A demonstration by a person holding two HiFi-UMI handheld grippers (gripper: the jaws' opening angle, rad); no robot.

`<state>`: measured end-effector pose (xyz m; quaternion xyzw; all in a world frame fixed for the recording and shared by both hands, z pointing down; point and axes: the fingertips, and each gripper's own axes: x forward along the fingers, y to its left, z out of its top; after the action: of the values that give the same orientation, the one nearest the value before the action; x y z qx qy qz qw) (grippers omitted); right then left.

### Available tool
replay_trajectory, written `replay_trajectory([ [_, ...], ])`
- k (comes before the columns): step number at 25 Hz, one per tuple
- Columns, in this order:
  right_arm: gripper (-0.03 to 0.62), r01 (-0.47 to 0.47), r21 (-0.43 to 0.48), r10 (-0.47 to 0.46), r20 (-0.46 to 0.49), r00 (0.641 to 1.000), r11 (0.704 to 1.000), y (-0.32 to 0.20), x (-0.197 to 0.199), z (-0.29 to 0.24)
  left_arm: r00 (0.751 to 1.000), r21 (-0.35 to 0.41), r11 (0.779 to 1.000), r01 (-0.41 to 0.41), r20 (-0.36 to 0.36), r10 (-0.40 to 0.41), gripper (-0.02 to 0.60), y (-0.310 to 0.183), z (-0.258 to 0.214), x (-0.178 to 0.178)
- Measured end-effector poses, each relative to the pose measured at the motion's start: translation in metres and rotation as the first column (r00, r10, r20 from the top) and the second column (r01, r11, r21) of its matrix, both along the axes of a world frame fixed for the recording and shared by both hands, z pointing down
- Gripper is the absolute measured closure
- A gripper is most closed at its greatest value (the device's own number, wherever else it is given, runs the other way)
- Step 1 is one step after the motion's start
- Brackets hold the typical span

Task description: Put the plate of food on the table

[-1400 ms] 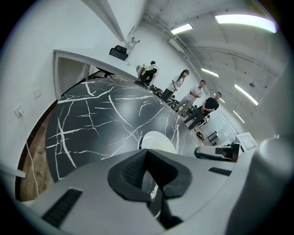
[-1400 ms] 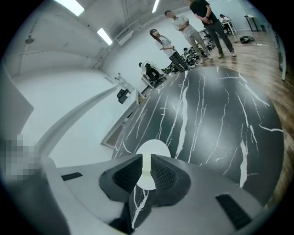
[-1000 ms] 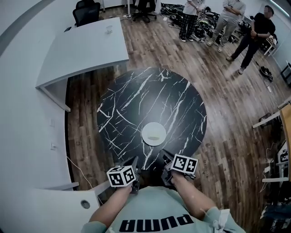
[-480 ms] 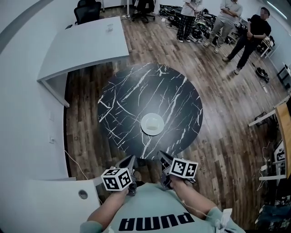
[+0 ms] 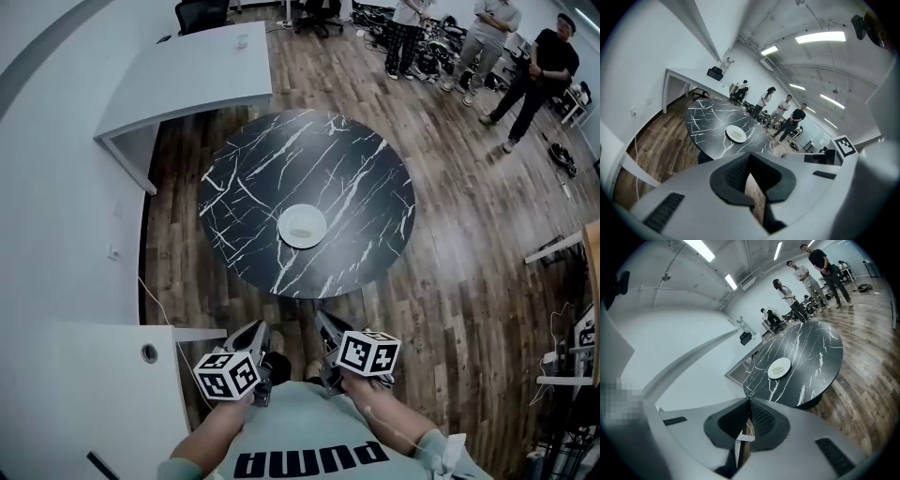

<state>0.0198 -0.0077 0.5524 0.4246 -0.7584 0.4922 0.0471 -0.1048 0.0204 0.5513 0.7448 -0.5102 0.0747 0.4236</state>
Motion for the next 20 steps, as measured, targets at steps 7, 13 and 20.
replay_trajectory([
  [7, 0.585, 0.037, -0.004, -0.037, 0.005, 0.999, 0.999, 0.040, 0.017, -0.005, 0.996, 0.024, 0.997, 0.073, 0.040, -0.074, 0.575, 0.042, -0.014, 0.004],
  [13, 0.585, 0.042, 0.006, -0.042, -0.004, 0.999, 0.999, 0.067, 0.016, -0.015, 0.997, 0.066, 0.997, 0.050, 0.047, -0.053, 0.575, 0.064, -0.027, 0.005],
  [20, 0.585, 0.031, 0.066, -0.034, 0.044, 0.998, 0.997, 0.103, -0.005, -0.025, 0.994, 0.181, 0.983, -0.035, 0.106, 0.016, 0.575, 0.084, -0.046, -0.012],
])
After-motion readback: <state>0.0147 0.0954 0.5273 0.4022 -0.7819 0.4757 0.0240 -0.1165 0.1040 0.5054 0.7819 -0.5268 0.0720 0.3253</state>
